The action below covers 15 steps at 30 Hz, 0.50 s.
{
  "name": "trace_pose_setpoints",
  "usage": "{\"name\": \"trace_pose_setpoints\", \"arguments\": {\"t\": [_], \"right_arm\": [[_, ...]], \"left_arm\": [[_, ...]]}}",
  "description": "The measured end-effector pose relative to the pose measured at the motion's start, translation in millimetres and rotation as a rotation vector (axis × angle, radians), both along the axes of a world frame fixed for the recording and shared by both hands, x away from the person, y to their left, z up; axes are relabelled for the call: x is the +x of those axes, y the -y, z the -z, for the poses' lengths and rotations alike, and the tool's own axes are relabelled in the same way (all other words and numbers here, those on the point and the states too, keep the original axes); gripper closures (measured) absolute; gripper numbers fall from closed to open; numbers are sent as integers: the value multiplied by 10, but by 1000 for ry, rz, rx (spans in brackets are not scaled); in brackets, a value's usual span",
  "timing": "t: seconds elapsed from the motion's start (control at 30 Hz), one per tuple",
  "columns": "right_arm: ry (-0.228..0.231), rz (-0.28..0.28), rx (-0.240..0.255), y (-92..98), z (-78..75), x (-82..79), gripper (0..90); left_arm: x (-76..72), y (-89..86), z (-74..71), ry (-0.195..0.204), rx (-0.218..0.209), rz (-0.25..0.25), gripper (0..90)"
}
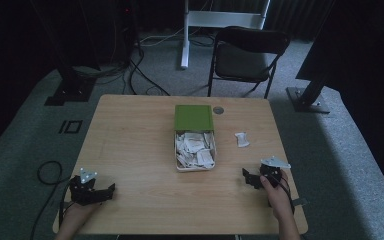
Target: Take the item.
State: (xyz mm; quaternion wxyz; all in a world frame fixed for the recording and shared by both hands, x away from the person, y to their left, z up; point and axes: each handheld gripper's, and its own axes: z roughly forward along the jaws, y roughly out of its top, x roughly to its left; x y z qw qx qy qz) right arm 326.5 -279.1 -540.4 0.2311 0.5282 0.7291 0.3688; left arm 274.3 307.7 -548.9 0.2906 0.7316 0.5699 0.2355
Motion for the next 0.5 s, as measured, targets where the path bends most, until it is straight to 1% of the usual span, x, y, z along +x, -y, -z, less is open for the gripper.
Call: {"name": "trace_pose_setpoints", "arguments": {"t": [0.17, 0.27, 0.4, 0.5], "right_arm": [[-12, -27, -6, 4, 38, -102, 136], [-24, -44, -28, -3, 63, -161, 136], [-39, -85, -45, -24, 91, -233, 136], [-39, -92, -44, -40, 97, -267, 137]], "left_arm": [[0, 0, 0, 0, 0, 0, 27], [0, 0, 0, 0, 0, 0, 27], [0, 0, 0, 0, 0, 0, 27], [0, 0, 0, 0, 0, 0, 27]]}}
